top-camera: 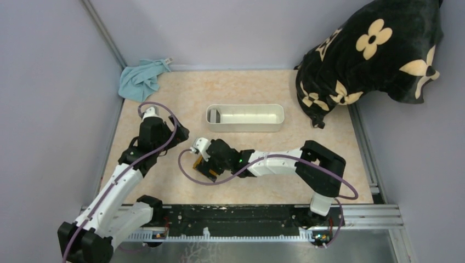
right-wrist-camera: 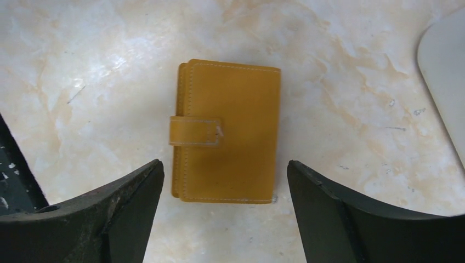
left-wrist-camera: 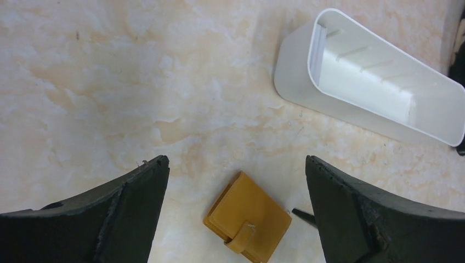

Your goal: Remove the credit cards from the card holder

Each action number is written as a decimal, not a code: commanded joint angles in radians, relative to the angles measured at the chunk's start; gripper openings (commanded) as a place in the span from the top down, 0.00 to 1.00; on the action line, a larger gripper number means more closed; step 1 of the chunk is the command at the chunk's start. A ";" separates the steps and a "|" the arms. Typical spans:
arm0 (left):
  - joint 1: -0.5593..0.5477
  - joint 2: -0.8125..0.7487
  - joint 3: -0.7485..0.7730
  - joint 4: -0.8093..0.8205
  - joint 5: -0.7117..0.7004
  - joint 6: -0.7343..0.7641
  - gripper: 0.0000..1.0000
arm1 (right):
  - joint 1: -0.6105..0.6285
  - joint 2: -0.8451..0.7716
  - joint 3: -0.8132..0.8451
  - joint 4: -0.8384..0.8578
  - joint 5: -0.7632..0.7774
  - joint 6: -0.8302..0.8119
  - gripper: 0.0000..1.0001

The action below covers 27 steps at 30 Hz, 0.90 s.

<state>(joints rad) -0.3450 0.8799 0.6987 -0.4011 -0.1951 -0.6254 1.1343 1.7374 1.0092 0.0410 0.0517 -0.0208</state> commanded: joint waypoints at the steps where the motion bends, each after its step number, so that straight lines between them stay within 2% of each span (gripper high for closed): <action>1: 0.041 -0.008 0.003 -0.060 -0.033 -0.038 0.00 | 0.069 0.016 0.036 0.012 0.130 -0.057 0.22; 8: 0.116 -0.008 -0.033 -0.042 0.069 -0.037 0.00 | 0.095 0.075 0.063 -0.020 0.167 -0.072 0.51; 12: 0.150 -0.010 -0.043 -0.034 0.088 -0.020 0.00 | 0.096 0.089 0.060 -0.028 0.173 -0.077 0.52; 15: 0.163 -0.002 -0.046 -0.021 0.106 -0.006 0.01 | 0.097 0.096 0.060 -0.034 0.174 -0.076 0.57; 18: 0.167 0.003 -0.052 -0.010 0.122 -0.002 0.01 | 0.097 0.101 0.064 -0.039 0.185 -0.068 0.72; 21: 0.168 0.012 -0.056 -0.003 0.131 0.000 0.01 | 0.096 0.102 0.067 -0.041 0.197 -0.054 0.95; 22: 0.169 0.012 -0.056 -0.001 0.134 0.001 0.01 | 0.096 0.102 0.068 -0.043 0.202 -0.049 1.00; 27: 0.170 0.014 -0.059 0.005 0.144 0.005 0.01 | 0.097 0.084 0.064 -0.039 0.206 -0.022 1.00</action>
<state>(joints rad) -0.1825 0.8948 0.6487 -0.4236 -0.0753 -0.6357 1.2240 1.8263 1.0477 0.0067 0.2359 -0.0757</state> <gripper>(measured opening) 0.996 0.012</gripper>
